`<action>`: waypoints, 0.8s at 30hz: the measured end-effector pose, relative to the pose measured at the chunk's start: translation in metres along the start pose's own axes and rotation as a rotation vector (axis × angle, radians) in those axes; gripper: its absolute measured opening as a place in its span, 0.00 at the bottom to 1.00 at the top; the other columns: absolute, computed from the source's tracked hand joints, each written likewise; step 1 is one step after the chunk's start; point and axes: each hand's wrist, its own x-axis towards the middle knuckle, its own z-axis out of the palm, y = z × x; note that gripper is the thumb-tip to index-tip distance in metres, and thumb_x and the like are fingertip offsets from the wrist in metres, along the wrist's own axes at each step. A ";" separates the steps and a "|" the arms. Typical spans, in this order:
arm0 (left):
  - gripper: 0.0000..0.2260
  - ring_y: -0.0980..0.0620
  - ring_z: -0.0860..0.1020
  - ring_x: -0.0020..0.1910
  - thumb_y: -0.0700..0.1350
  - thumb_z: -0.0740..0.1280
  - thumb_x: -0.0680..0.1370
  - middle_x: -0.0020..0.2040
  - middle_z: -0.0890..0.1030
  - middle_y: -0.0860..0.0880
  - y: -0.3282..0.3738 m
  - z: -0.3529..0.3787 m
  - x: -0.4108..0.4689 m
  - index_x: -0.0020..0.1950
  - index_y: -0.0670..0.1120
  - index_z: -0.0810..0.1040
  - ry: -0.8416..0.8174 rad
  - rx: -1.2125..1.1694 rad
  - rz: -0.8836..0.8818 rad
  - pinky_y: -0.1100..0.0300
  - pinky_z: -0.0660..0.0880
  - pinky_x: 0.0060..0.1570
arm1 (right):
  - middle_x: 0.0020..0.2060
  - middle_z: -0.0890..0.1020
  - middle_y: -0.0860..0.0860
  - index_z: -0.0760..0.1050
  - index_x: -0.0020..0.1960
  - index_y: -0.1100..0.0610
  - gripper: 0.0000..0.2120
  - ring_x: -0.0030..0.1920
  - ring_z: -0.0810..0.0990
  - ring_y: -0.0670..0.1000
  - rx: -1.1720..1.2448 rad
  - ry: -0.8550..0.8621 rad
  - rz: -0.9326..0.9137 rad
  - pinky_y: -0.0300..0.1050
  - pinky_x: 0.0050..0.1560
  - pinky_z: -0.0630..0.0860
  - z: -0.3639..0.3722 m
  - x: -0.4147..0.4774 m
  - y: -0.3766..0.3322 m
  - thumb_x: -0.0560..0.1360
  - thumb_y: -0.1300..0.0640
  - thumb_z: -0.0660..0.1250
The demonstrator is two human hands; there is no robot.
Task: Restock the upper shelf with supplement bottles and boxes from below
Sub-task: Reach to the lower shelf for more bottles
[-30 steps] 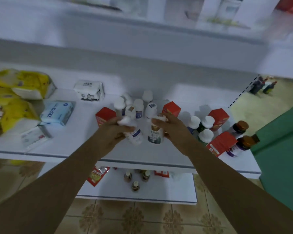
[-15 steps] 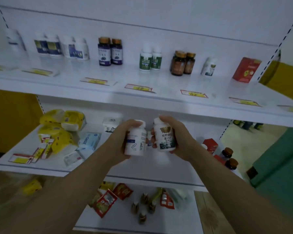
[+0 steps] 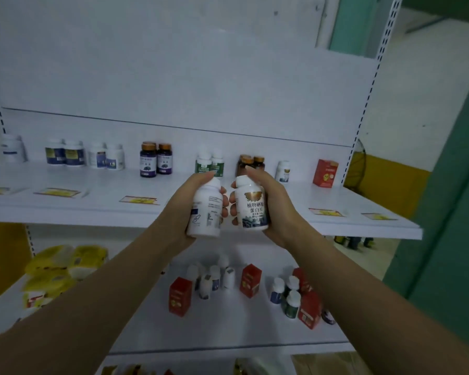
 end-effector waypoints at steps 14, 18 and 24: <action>0.12 0.50 0.76 0.26 0.53 0.69 0.70 0.32 0.78 0.46 0.001 0.050 0.070 0.41 0.44 0.76 -0.203 0.087 0.019 0.63 0.76 0.28 | 0.33 0.80 0.53 0.73 0.45 0.58 0.07 0.30 0.78 0.51 -0.127 0.219 -0.067 0.44 0.36 0.78 -0.071 0.006 -0.035 0.77 0.55 0.63; 0.11 0.51 0.76 0.28 0.53 0.69 0.72 0.33 0.79 0.46 -0.016 0.074 0.118 0.40 0.45 0.77 -0.198 0.194 -0.001 0.62 0.76 0.30 | 0.34 0.80 0.53 0.71 0.56 0.61 0.14 0.30 0.79 0.50 -0.159 0.248 -0.055 0.43 0.35 0.80 -0.117 0.023 -0.045 0.76 0.53 0.64; 0.12 0.52 0.78 0.30 0.55 0.68 0.74 0.33 0.81 0.48 -0.046 0.110 0.211 0.41 0.46 0.76 -0.110 0.328 0.026 0.59 0.76 0.35 | 0.35 0.80 0.54 0.73 0.49 0.60 0.10 0.33 0.79 0.51 -0.239 0.231 -0.057 0.48 0.41 0.79 -0.207 0.071 -0.058 0.76 0.52 0.64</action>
